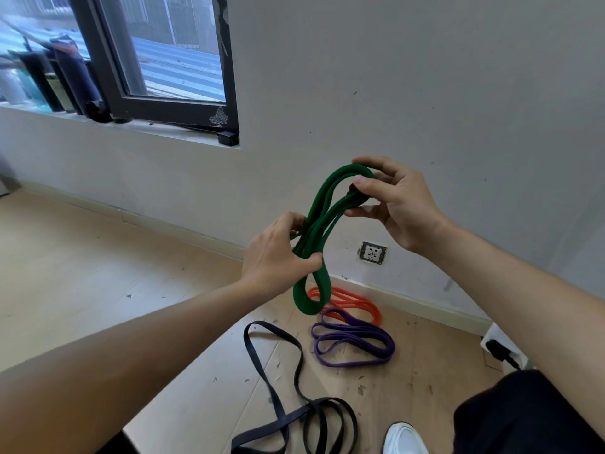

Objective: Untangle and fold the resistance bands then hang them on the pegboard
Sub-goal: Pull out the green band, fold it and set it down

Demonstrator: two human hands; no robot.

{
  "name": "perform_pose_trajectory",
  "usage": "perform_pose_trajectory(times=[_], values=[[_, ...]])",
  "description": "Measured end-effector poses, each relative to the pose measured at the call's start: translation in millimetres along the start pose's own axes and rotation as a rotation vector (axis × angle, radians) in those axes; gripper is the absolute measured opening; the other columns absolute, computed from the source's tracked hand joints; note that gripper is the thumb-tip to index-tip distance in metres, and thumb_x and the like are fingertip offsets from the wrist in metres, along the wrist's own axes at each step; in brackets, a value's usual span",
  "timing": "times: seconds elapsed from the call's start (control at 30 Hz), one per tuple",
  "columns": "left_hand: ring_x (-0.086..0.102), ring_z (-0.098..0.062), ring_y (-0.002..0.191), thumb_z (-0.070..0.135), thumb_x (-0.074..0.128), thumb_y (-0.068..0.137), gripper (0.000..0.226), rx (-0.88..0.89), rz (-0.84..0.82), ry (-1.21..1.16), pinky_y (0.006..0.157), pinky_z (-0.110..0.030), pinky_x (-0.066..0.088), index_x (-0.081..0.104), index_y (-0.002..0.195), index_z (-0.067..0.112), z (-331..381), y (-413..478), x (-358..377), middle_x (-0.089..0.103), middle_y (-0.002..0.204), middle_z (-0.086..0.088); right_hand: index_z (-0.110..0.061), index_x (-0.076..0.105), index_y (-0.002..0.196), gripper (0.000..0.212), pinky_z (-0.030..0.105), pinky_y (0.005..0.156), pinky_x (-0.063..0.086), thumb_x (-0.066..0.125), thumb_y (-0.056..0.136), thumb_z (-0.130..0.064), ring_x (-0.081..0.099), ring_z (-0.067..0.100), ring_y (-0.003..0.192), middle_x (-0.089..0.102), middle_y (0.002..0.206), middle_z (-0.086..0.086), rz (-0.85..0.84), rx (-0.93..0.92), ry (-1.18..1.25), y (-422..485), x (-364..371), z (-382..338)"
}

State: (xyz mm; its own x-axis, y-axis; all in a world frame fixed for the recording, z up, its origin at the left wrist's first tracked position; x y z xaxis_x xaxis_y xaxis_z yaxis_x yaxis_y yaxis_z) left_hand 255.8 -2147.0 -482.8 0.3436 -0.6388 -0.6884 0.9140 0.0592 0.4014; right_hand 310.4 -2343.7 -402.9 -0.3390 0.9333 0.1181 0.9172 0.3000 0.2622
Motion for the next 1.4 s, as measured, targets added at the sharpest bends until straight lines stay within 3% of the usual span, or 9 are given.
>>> perform_pose_trajectory(times=[0.23, 0.43, 0.6, 0.73, 0.83, 0.9, 1.1, 1.27, 1.4], values=[[0.064, -0.015, 0.097, 0.035, 0.071, 0.082, 0.039, 0.078, 0.058, 0.162, 0.076, -0.030, 0.037, 0.060, 0.119, 0.029, -17, 14, -6, 0.070, 0.109, 0.013, -0.010, 0.061, 0.124, 0.034, 0.044, 0.076, 0.061, 0.057, 0.095, 0.006, 0.072, 0.033, 0.090, 0.064, 0.102, 0.016, -0.108, 0.162, 0.042, -7, -12, 11], [0.067, -0.013, 0.093, 0.037, 0.067, 0.086, 0.038, 0.212, -0.153, 0.236, 0.078, -0.036, 0.055, 0.068, 0.123, 0.029, -28, 9, -5, 0.073, 0.103, 0.011, -0.020, 0.056, 0.139, 0.049, 0.034, 0.078, 0.062, 0.058, 0.096, 0.003, 0.073, 0.033, 0.097, 0.052, 0.134, 0.020, -0.215, 0.373, -0.285, -26, -38, 46], [0.064, -0.010, 0.083, 0.043, 0.064, 0.086, 0.035, 0.258, -0.336, 0.357, 0.060, -0.026, 0.050, 0.069, 0.119, 0.031, -34, 11, 19, 0.072, 0.095, 0.011, -0.017, 0.053, 0.137, 0.076, 0.016, 0.087, 0.052, 0.090, 0.072, -0.028, 0.064, 0.013, 0.105, 0.060, 0.122, -0.003, -0.377, 0.274, -0.967, -33, -55, 84], [0.064, -0.015, 0.081, 0.044, 0.064, 0.083, 0.031, 0.256, -0.425, 0.414, 0.059, -0.028, 0.047, 0.071, 0.110, 0.032, -39, 11, 58, 0.073, 0.090, 0.009, -0.013, 0.055, 0.137, 0.093, 0.035, 0.101, 0.047, 0.092, 0.058, -0.047, 0.057, 0.024, 0.115, 0.062, 0.126, 0.007, -0.443, 0.170, -1.282, -37, -63, 138], [0.065, -0.019, 0.080, 0.048, 0.066, 0.079, 0.030, 0.171, -0.462, 0.384, 0.058, -0.028, 0.040, 0.069, 0.107, 0.037, -57, -1, 103, 0.072, 0.087, 0.009, -0.020, 0.053, 0.138, 0.102, 0.038, 0.101, 0.046, 0.079, 0.053, -0.068, 0.055, 0.022, 0.116, 0.060, 0.126, 0.002, -0.447, 0.240, -1.320, -42, -75, 182], [0.067, -0.018, 0.082, 0.052, 0.064, 0.077, 0.035, 0.115, -0.491, 0.327, 0.060, -0.030, 0.045, 0.069, 0.111, 0.041, -77, -16, 138, 0.072, 0.088, 0.011, -0.025, 0.058, 0.130, 0.089, 0.038, 0.095, 0.050, 0.073, 0.054, -0.067, 0.057, 0.020, 0.111, 0.062, 0.121, -0.001, -0.435, 0.304, -1.316, -48, -89, 213], [0.067, -0.015, 0.089, 0.047, 0.064, 0.084, 0.036, 0.084, -0.669, 0.241, 0.068, -0.031, 0.055, 0.068, 0.118, 0.035, -117, -62, 236, 0.073, 0.099, 0.010, -0.018, 0.069, 0.101, 0.035, 0.032, 0.079, 0.048, 0.081, 0.069, -0.030, 0.062, 0.021, 0.093, 0.065, 0.097, -0.003, -0.331, 0.448, -1.209, -93, -131, 311], [0.068, -0.017, 0.089, 0.043, 0.063, 0.089, 0.032, 0.079, -0.824, 0.225, 0.060, -0.027, 0.045, 0.065, 0.119, 0.033, -140, -88, 310, 0.072, 0.098, 0.007, -0.020, 0.070, 0.103, 0.029, 0.032, 0.079, 0.047, 0.079, 0.077, -0.028, 0.057, 0.017, 0.097, 0.066, 0.101, -0.002, -0.264, 0.567, -1.161, -135, -164, 375], [0.066, -0.021, 0.096, 0.045, 0.062, 0.088, 0.037, 0.119, -0.829, 0.235, 0.074, -0.031, 0.049, 0.065, 0.123, 0.032, -153, -98, 355, 0.072, 0.102, 0.005, -0.020, 0.071, 0.105, 0.029, 0.031, 0.077, 0.040, 0.078, 0.078, -0.027, 0.057, 0.020, 0.099, 0.064, 0.098, -0.005, -0.201, 0.625, -1.158, -154, -187, 413]])
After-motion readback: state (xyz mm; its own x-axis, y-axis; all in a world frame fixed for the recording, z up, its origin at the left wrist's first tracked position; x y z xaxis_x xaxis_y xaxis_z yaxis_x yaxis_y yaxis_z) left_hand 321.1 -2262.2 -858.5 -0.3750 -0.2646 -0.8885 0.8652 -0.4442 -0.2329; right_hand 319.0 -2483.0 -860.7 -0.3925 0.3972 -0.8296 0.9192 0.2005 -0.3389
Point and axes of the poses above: each hand's wrist, its own y-axis towards the middle knuckle, its own x-axis out of the palm, z = x × y, the point moved 2 cm from there along y, towards the middle knuckle
